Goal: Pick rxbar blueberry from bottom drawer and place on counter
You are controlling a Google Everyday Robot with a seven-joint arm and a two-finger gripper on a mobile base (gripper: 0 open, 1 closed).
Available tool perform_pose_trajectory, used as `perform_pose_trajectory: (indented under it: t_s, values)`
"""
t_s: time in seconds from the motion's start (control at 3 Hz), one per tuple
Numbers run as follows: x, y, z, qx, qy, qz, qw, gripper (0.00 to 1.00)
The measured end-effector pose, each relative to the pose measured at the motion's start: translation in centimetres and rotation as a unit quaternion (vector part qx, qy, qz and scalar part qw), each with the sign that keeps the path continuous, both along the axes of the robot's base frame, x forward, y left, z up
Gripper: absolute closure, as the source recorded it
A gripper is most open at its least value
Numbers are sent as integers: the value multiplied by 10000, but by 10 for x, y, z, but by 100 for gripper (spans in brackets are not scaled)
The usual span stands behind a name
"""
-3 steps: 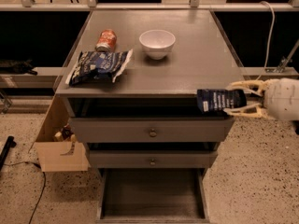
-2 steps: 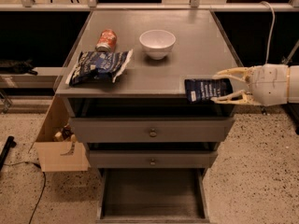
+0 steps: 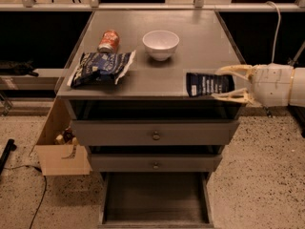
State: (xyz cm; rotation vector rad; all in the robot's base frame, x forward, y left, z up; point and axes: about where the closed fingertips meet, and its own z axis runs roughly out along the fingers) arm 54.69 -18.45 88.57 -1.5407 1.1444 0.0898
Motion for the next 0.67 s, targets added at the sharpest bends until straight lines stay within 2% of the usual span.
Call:
perform_pose_trajectory:
  t_s: [0.33,0.67]
  values:
    - [2,17,26,729,-347,-414,9959,100]
    - [13,20,47,1479,-536,-958,9829,100]
